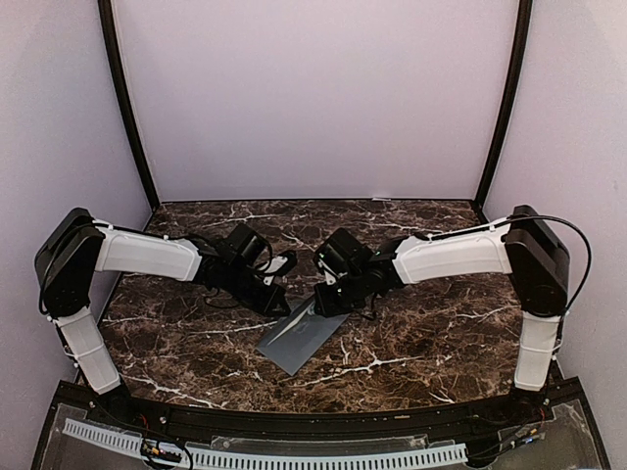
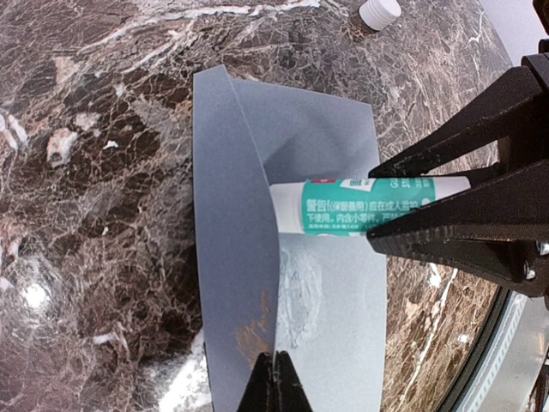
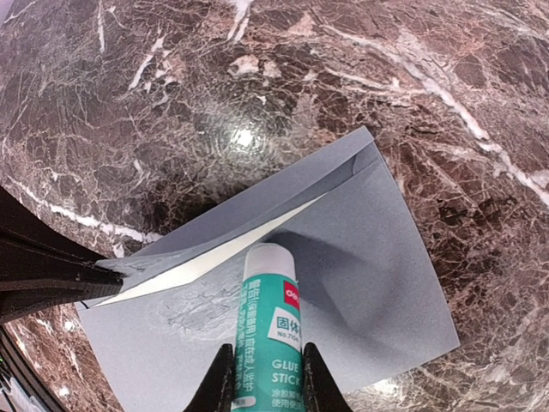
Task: Place the letter into the envelope and seal it
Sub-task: Paint the envelope at the center of the board.
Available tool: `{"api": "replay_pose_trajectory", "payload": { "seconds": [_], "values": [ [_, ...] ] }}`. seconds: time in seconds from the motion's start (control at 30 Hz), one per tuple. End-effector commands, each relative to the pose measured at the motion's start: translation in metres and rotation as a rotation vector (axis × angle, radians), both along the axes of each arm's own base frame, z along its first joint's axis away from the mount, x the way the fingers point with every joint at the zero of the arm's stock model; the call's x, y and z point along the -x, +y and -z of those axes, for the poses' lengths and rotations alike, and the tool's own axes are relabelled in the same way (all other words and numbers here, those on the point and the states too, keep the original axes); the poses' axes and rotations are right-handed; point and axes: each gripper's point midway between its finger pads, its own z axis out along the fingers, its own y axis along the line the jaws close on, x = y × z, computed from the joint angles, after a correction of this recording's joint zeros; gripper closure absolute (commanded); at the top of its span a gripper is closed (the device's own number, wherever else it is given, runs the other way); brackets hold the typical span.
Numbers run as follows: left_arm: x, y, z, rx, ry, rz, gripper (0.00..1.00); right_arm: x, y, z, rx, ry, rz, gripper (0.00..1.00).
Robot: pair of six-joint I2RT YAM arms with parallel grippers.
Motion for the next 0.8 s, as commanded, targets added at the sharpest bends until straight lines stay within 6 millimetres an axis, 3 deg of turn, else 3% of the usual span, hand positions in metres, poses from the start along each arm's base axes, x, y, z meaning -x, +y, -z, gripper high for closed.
{"api": "replay_pose_trajectory", "payload": {
  "seconds": [0.0, 0.77],
  "values": [
    [0.001, 0.000, -0.006, 0.009, 0.002, 0.006, 1.00, 0.014, 0.011, 0.008, -0.020, 0.026, -0.037, 1.00],
    [0.001, 0.000, -0.006, 0.007, 0.004, 0.002, 1.00, 0.049, 0.042, 0.010, -0.049, 0.067, -0.130, 1.00]
  ]
}}
